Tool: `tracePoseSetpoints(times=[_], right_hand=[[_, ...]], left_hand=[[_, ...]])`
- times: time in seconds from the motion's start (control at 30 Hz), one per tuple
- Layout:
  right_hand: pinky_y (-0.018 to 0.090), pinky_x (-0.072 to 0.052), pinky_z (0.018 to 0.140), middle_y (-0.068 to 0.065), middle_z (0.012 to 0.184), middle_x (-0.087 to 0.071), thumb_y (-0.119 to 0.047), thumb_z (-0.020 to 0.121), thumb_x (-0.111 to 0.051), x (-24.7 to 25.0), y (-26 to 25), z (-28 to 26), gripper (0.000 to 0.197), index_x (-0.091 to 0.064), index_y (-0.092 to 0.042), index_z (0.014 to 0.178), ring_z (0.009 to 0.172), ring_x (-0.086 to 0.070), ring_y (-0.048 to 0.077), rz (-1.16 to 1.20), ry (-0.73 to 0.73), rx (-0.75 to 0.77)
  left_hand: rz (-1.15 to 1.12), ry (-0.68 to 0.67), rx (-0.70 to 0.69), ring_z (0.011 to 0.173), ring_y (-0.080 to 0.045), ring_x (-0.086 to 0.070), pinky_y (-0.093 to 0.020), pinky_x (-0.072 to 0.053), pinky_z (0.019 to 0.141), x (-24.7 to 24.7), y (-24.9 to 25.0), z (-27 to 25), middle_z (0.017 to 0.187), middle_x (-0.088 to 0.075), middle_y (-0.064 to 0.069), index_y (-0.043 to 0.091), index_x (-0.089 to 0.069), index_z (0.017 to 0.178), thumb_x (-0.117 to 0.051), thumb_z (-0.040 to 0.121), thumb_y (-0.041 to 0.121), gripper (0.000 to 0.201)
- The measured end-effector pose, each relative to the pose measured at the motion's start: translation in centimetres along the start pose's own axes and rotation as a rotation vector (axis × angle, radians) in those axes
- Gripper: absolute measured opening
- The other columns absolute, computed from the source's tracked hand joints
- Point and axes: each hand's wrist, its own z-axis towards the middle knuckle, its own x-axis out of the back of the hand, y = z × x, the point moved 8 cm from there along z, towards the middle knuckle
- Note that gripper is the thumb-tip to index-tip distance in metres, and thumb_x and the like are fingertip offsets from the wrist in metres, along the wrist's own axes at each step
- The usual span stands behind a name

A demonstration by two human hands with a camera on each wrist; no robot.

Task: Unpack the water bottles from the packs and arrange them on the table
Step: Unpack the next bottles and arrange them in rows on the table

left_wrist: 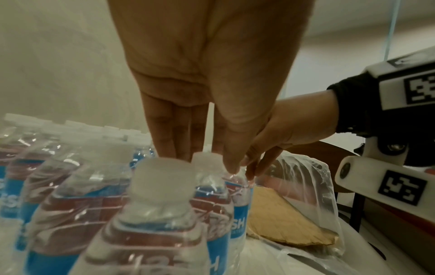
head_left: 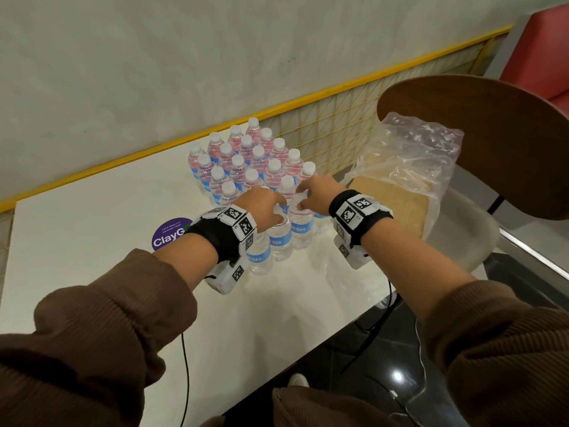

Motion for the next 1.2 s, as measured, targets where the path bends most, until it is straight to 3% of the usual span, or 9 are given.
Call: tracePoseSetpoints(times=[0.2, 0.3, 0.47, 0.53, 0.87, 1.07, 1.2], right_hand=[[0.035, -0.049, 0.094, 0.013, 0.122, -0.06, -0.021, 0.086, -0.065, 4.5, 4.2, 0.6, 0.038, -0.059, -0.012, 0.122, 0.112, -0.056, 0.028, 0.095, 0.168, -0.148], [0.034, -0.045, 0.096, 0.012, 0.127, -0.058, -0.024, 0.085, -0.067, 4.2, 5.1, 0.8, 0.047, -0.054, -0.012, 0.128, 0.117, -0.054, 0.027, 0.069, 0.122, -0.178], [0.033, -0.045, 0.096, 0.011, 0.129, -0.058, -0.026, 0.085, -0.066, 2.6, 4.7, 1.5, 0.048, -0.055, -0.016, 0.131, 0.118, -0.054, 0.026, 0.047, 0.052, -0.139], [0.033, -0.045, 0.098, 0.011, 0.127, -0.059, -0.023, 0.086, -0.066, 2.9, 4.6, 1.8, 0.044, -0.058, -0.015, 0.128, 0.118, -0.054, 0.026, 0.037, 0.057, -0.126], [0.028, -0.044, 0.091, 0.008, 0.128, -0.059, -0.012, 0.087, -0.064, 2.9, 4.0, 2.5, 0.041, -0.06, -0.021, 0.126, 0.116, -0.056, 0.024, -0.037, -0.009, 0.001], [0.026, -0.041, 0.083, 0.01, 0.119, -0.063, -0.01, 0.087, -0.061, 2.8, 3.8, 2.5, 0.04, -0.06, -0.021, 0.125, 0.11, -0.058, 0.025, -0.075, -0.023, 0.038], [0.026, -0.042, 0.088, 0.008, 0.124, -0.061, -0.008, 0.088, -0.06, 2.7, 3.6, 2.5, 0.043, -0.058, -0.023, 0.128, 0.114, -0.056, 0.024, -0.107, -0.037, 0.064]], left_hand=[[0.04, 0.055, -0.054, 0.124, -0.028, -0.048, -0.039, -0.044, 0.096, 1.4, 2.1, 1.1, 0.136, -0.047, -0.008, 0.024, -0.045, 0.137, -0.055, 0.091, 0.032, 0.048], [0.057, 0.013, -0.095, 0.125, -0.029, -0.047, -0.04, -0.042, 0.1, 1.2, 3.5, 2.3, 0.136, -0.047, -0.01, 0.025, -0.042, 0.14, -0.056, 0.091, 0.026, 0.051], [0.119, -0.08, -0.141, 0.119, -0.03, -0.053, -0.033, -0.042, 0.089, 0.6, 5.1, 4.0, 0.132, -0.055, -0.011, 0.023, -0.047, 0.137, -0.054, 0.091, 0.016, 0.047], [0.126, -0.099, -0.126, 0.119, -0.029, -0.054, -0.033, -0.042, 0.092, 0.4, 5.0, 4.6, 0.132, -0.056, -0.011, 0.021, -0.052, 0.134, -0.054, 0.092, 0.014, 0.043], [0.073, -0.033, -0.123, 0.112, -0.025, -0.059, -0.029, -0.043, 0.091, 0.8, 4.6, 5.4, 0.122, -0.065, -0.009, 0.015, -0.061, 0.125, -0.062, 0.088, 0.018, 0.037], [0.043, -0.01, -0.129, 0.112, -0.024, -0.058, -0.027, -0.042, 0.087, 0.8, 4.4, 5.2, 0.123, -0.064, -0.008, 0.017, -0.06, 0.127, -0.061, 0.089, 0.019, 0.038], [0.051, 0.0, -0.129, 0.111, -0.024, -0.058, -0.028, -0.042, 0.086, 0.7, 4.3, 5.2, 0.12, -0.065, -0.008, 0.019, -0.06, 0.127, -0.061, 0.09, 0.021, 0.037]])
